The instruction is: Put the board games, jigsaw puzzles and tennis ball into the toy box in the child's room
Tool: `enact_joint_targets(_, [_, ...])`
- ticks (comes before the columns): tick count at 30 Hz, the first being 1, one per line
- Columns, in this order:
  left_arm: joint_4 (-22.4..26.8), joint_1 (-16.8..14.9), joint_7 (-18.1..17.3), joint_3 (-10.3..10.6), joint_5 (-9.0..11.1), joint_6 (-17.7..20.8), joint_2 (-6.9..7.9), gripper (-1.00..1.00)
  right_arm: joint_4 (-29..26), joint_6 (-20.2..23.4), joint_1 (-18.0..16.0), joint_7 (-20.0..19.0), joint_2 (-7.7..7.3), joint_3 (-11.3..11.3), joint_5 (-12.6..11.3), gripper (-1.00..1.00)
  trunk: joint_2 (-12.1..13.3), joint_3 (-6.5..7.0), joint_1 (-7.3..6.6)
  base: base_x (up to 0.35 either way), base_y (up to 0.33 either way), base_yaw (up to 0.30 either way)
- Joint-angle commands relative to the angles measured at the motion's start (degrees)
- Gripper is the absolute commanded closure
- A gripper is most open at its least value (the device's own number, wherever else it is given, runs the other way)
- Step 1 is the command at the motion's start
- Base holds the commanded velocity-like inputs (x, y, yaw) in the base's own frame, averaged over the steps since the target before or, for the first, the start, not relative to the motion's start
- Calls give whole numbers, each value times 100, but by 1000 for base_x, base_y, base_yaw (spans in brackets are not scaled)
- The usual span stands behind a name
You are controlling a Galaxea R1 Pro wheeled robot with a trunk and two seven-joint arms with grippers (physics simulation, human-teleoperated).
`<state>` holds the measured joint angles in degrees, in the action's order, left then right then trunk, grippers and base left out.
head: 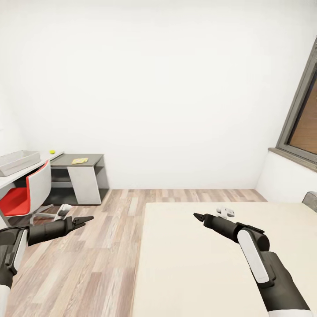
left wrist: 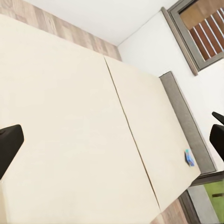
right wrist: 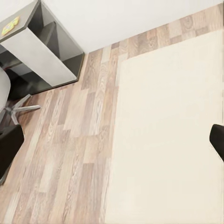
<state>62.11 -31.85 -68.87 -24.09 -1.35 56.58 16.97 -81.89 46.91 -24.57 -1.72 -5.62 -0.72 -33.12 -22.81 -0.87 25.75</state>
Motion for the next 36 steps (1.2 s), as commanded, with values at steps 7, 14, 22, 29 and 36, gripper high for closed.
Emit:
enact_joint_targets(7, [3,-5,-32,-8,-15,55,-1,-100,-2,28,-4,-18,1,-7,7,-100,-11,-9,4,0,-217,0])
enact_joint_targets(14, [3,-5,-36,-8,-15,55,-1,-100,-2,28,-4,-17,2,-7,7,-100,-11,-9,4,0,-217,0])
enact_joint_targets(22, [3,-5,-36,-8,-15,55,-1,-100,-2,28,-4,-19,3,-7,7,-100,-11,-9,4,0,-217,0])
enact_joint_targets(29, [3,-5,-38,-8,-15,55,-1,-100,-2,28,-4,-21,1,-7,7,-100,-11,-9,4,0,-217,0])
enact_joint_targets(36, [3,-5,-39,-8,-15,55,-1,-100,-2,28,-4,-17,7,-5,3,-100,-11,-9,4,0,-217,0])
